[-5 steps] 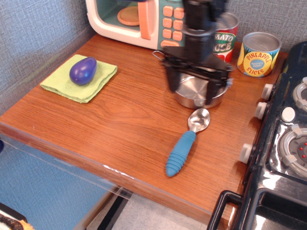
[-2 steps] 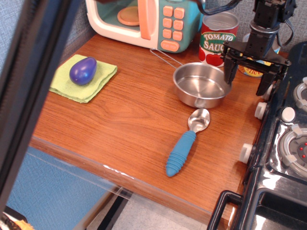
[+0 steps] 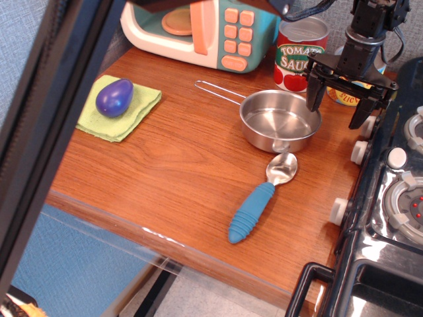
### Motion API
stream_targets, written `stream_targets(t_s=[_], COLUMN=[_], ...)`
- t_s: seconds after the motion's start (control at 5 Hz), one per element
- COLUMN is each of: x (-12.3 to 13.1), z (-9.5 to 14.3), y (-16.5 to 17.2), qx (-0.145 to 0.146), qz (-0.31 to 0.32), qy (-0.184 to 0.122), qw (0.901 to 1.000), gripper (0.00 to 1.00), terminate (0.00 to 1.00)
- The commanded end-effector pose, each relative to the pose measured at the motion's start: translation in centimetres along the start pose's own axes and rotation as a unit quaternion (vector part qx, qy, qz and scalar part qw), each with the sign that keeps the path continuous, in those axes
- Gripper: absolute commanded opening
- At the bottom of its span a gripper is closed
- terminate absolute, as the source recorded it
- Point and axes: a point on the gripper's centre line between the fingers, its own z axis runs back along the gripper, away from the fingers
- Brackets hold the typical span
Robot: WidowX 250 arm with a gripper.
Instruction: Move pot to left of spoon.
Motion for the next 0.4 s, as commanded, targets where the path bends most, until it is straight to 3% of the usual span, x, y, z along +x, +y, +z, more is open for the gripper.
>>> stream_targets(t_s=[0.0,0.2], x=[-0.98,-1.74], z=[4.23,4.31], y=[1.01,1.61], qx=[-0.017,-0.013], qz=[0.000,0.000], qy=[-0.049,-0.047], qw=[0.9987,0.9988], gripper=[1.00,1.00], terminate=[0.00,0.00])
